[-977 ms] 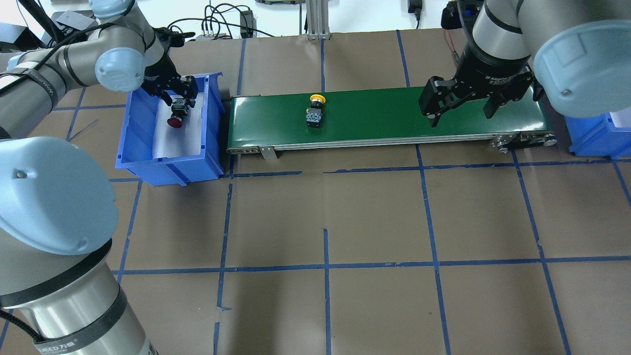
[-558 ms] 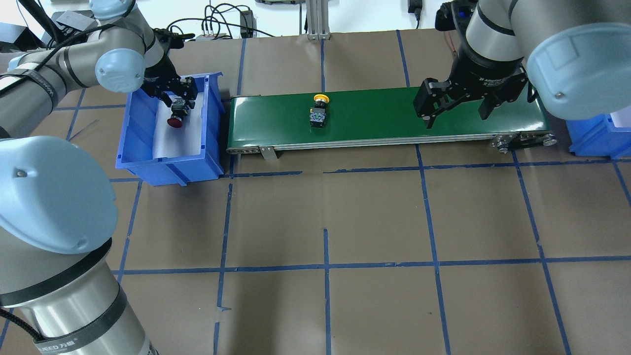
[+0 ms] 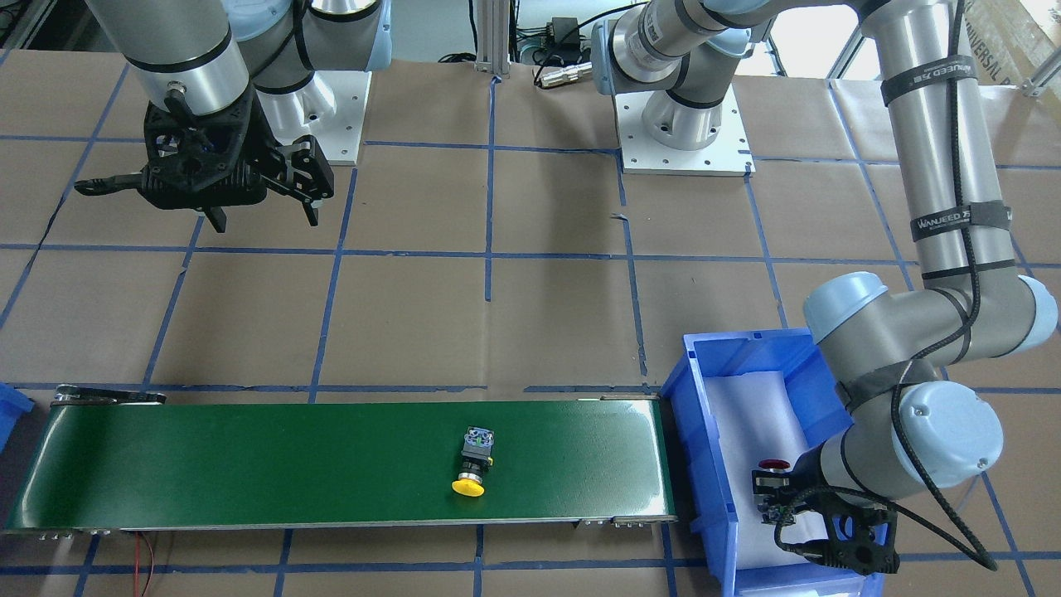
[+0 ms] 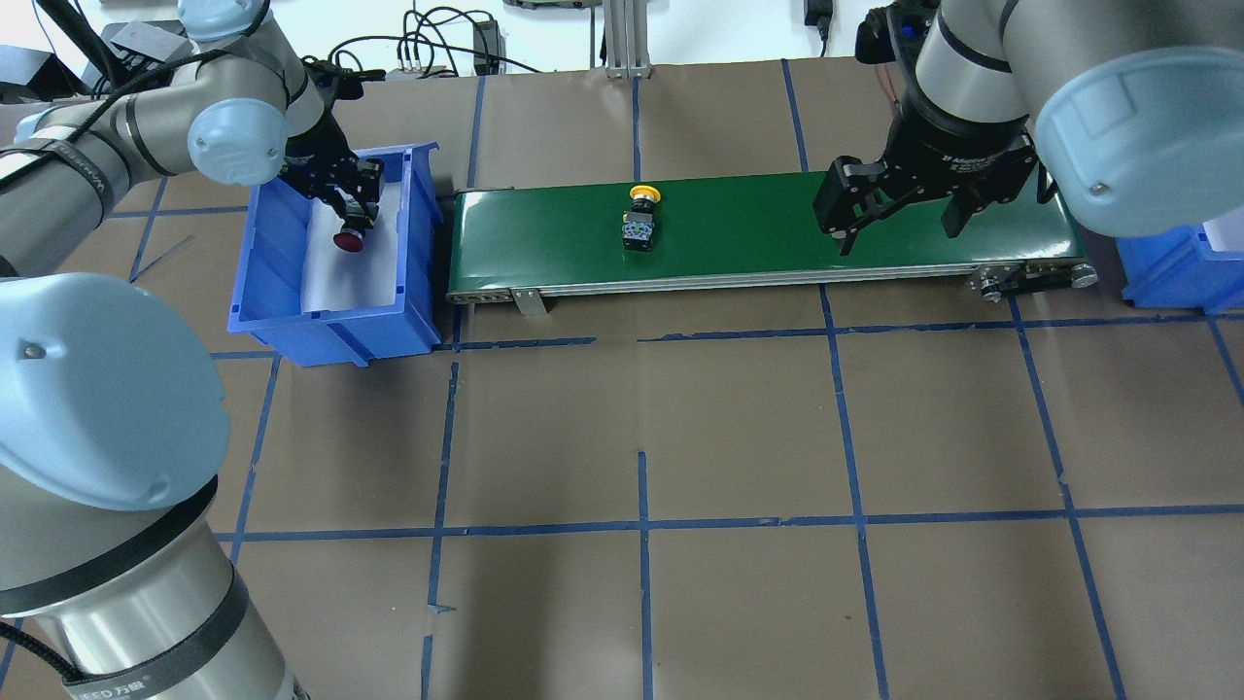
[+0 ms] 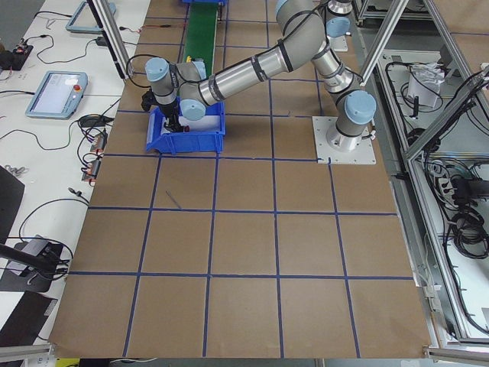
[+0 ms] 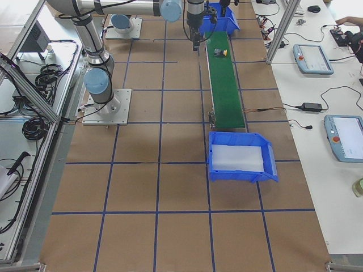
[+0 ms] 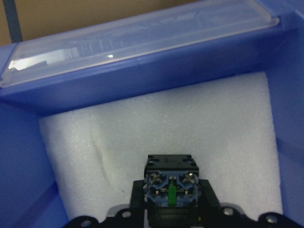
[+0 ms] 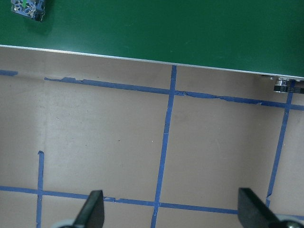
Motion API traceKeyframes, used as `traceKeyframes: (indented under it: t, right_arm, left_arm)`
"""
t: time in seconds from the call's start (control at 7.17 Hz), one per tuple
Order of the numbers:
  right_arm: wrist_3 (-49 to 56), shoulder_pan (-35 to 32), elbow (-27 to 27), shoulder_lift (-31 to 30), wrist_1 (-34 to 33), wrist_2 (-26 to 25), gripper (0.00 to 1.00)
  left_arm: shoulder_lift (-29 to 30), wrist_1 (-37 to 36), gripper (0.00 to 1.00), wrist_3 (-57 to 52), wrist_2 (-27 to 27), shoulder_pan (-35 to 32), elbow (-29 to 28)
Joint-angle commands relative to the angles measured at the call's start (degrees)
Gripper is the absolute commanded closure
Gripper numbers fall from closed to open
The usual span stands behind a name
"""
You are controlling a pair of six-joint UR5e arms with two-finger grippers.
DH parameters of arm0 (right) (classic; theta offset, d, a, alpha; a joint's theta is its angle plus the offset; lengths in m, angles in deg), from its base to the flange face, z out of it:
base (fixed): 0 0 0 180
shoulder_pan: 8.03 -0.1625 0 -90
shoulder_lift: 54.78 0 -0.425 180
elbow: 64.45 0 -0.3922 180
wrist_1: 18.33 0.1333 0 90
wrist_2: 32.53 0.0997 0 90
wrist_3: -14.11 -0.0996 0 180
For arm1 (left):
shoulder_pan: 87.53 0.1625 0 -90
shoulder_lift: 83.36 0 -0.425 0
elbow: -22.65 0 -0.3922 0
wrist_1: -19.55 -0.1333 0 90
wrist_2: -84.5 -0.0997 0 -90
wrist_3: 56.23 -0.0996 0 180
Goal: Transport two buttons from left to right
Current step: 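Place the red button on the belt while the right gripper reaches the yellow one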
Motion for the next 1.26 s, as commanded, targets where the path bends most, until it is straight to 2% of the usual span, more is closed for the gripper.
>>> traceKeyframes:
  t: [0.0,0.14,0.28,0.56,0.84,1.12]
  right_arm:
    - [-0.1,0.0,-2.3,-0.1,-4.0,0.1,0.00]
    - [-0.8,0.0,-4.8,0.0,-9.5,0.6,0.00]
    - [-5.1,0.0,-6.1,0.3,-12.0,0.8,0.00]
    - [-8.5,-0.1,-4.1,4.0,-13.5,0.8,0.01]
    - [-12.3,-0.3,-1.7,8.0,-13.7,1.0,0.01]
    - [-15.5,-2.1,1.8,12.1,-13.6,0.5,0.01]
  left_arm:
    - [-3.8,3.3,0.65,0.2,-0.4,-0.1,0.1]
    - [-7.1,9.2,0.65,1.5,-0.4,-0.1,-0.9]
    - [-11.5,13.0,0.64,6.3,-0.5,-1.0,-0.7]
    - [-17.4,17.8,0.62,11.0,-0.5,-3.5,-0.7]
    - [-17.9,19.2,0.62,20.1,-5.2,-10.6,-0.9]
    - [-14.9,14.5,0.62,24.4,-4.3,-13.9,-0.8]
